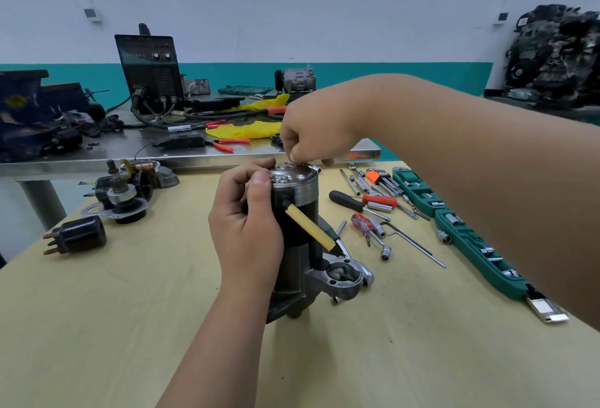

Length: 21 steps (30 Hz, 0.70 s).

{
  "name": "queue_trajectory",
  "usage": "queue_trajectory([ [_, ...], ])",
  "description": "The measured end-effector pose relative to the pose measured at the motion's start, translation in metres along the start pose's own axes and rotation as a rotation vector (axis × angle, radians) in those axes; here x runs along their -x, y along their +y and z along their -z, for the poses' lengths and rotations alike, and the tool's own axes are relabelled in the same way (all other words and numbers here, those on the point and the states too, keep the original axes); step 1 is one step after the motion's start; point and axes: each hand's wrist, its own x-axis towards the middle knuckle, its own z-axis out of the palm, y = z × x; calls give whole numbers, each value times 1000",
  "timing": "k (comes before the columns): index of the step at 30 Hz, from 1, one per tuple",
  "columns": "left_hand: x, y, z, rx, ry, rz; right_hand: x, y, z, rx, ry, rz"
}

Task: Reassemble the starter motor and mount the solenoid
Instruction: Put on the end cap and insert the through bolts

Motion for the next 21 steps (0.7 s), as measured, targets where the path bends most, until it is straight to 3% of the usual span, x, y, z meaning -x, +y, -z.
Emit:
queue_trajectory([
  [14,0,2,-1,9,-52,-5,0,-3,0,94,13,-11],
  [21,3,4,-5,22,-69,-3,7,-3,5,6,-41,-8],
])
